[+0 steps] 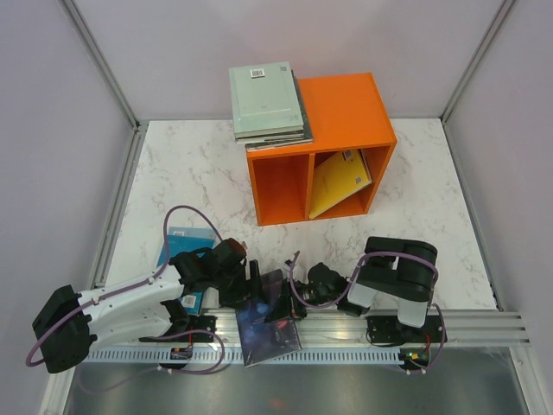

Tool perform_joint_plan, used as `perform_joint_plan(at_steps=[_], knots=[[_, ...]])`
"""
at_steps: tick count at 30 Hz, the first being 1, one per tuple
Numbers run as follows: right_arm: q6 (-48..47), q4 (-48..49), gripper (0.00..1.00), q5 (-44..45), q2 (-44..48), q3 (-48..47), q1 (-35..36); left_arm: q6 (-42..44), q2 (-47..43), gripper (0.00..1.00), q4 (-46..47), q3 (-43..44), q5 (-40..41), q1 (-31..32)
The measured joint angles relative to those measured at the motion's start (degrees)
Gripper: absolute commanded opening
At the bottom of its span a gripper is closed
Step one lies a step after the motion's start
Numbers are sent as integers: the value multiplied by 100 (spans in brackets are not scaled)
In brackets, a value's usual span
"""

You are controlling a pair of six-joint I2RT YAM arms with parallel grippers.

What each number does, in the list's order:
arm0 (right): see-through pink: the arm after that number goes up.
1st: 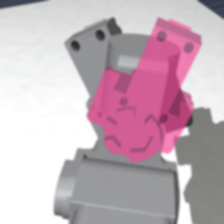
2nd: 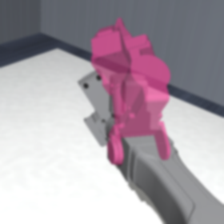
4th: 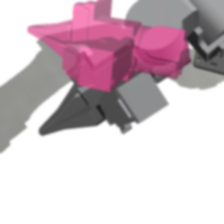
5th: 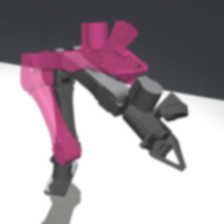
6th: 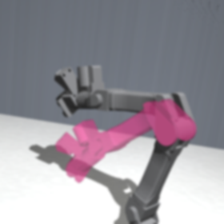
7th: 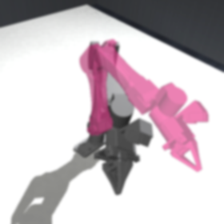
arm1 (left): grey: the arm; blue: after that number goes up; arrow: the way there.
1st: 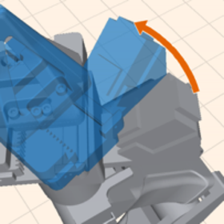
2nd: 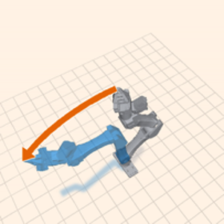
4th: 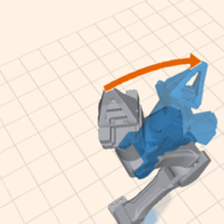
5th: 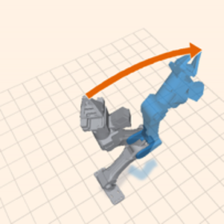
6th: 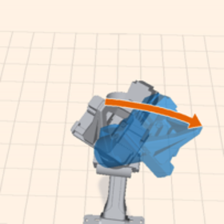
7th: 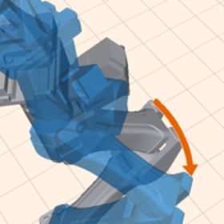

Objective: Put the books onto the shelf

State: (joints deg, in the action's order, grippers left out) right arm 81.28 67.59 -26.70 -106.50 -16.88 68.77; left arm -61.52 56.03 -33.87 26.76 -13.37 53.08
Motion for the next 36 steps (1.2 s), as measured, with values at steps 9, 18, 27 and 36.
perform_joint_plan(at_steps=[9, 18, 27, 36], knots=[[-11, -216, 0, 188, 496, 284, 11, 120, -83, 82, 50, 39, 282, -9], [-1093, -4734, 0, 1421, 4398, 79, 4, 380, -863, 88, -693, 275, 1036, -52], [-1878, -9414, 0, 4999, 7464, -2177, -76, 540, -1117, 88, -1150, 1187, 1185, -61], [-2234, -11422, 0, 7252, 6647, -3576, -79, 551, -1307, 88, -1469, 1228, 1187, -61]])
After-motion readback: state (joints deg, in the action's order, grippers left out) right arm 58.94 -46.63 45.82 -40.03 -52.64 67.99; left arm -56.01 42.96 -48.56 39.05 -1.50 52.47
